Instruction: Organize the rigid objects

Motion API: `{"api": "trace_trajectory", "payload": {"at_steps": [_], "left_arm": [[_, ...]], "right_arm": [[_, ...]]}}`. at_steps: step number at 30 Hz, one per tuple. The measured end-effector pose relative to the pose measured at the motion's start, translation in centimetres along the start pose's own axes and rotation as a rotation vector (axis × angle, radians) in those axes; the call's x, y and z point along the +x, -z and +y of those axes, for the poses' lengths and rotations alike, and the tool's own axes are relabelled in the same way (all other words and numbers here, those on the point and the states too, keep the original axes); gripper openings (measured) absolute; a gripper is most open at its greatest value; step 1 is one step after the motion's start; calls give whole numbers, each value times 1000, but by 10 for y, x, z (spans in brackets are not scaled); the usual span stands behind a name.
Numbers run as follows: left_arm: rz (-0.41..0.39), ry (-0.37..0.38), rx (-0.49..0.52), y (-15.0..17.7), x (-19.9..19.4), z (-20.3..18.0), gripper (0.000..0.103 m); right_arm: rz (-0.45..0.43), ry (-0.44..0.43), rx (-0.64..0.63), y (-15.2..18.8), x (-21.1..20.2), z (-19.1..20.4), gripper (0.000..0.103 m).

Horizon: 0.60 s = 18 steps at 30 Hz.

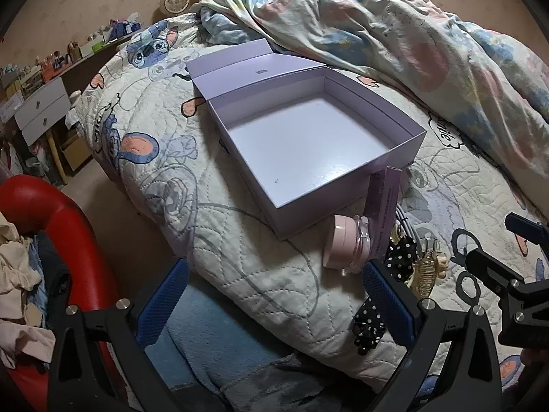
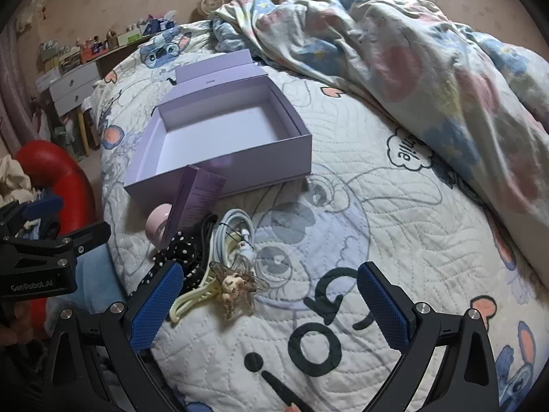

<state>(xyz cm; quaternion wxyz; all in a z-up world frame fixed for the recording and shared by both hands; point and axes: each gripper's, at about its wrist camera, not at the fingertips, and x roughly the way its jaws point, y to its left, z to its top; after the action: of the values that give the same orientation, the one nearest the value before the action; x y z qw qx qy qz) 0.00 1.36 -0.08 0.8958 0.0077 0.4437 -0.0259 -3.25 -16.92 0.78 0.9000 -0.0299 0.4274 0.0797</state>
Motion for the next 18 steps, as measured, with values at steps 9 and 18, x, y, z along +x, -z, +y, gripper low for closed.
{"api": "trace_trajectory", "payload": {"at_steps": [9,18], "left_arm": [[-8,5,2,1,-3,-2,103],[-13,13,5,-1,-7,-2,103]], "right_arm": [[-2,10,1,0,-1,1,103],[-1,10,0,1,-2,1,103]]}}
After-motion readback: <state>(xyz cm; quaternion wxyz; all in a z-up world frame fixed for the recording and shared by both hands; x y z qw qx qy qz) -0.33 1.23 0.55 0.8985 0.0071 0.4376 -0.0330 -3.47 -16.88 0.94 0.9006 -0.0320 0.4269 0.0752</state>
